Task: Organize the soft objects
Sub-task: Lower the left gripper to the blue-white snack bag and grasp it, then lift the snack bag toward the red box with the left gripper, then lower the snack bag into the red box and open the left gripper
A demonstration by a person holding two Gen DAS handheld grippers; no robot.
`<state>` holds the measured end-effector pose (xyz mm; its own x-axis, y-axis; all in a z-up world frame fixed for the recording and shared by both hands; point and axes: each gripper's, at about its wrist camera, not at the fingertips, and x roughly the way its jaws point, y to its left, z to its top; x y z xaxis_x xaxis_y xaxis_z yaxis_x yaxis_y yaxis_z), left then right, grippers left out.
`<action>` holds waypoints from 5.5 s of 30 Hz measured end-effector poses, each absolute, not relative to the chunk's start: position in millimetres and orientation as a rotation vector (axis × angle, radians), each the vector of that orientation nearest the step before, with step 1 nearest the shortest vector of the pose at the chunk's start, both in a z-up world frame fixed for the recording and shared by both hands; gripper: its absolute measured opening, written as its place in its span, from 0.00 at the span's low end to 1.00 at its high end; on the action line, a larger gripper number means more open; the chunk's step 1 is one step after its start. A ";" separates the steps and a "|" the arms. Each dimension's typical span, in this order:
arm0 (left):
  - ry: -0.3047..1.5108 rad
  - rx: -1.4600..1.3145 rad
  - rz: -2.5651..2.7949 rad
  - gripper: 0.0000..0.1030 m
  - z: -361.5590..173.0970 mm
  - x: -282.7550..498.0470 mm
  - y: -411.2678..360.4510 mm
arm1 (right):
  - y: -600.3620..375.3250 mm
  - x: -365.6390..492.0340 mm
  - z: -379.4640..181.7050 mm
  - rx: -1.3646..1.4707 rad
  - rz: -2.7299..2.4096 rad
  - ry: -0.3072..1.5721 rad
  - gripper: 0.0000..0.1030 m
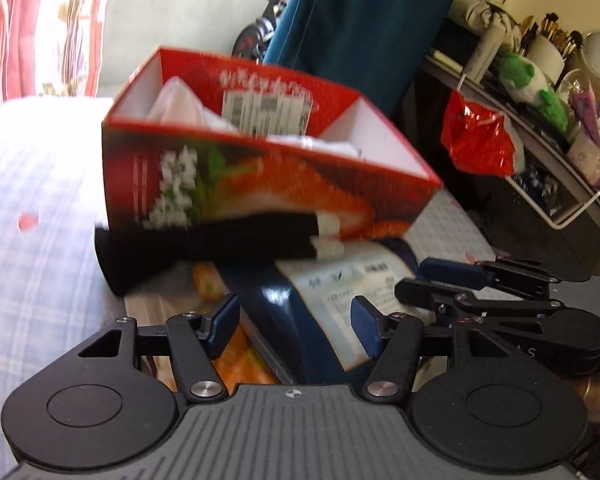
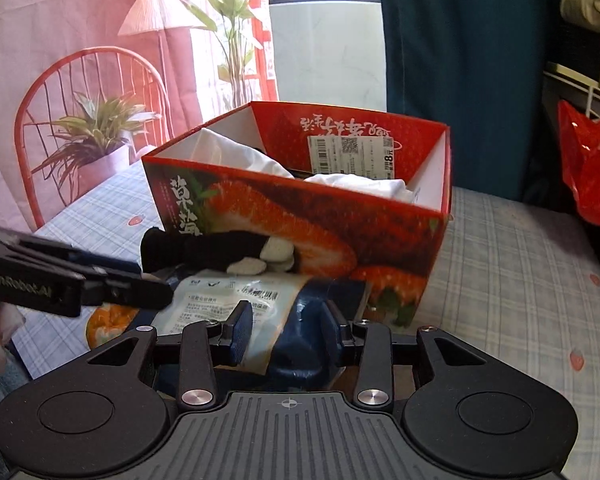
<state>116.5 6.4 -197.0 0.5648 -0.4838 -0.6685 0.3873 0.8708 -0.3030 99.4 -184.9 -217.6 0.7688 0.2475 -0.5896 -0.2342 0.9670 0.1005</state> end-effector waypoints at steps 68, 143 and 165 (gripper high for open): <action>0.620 -0.193 -0.592 0.49 -191.4 80.8 23.6 | -172.6 50.8 -221.1 0.143 0.272 0.478 0.31; 0.890 0.010 -0.532 0.41 -162.2 337.3 -49.3 | -219.1 348.8 -203.1 0.079 0.123 0.897 0.25; 0.728 0.005 -0.461 0.46 -118.8 193.3 6.8 | -188.3 202.1 -144.6 0.033 0.259 0.657 0.24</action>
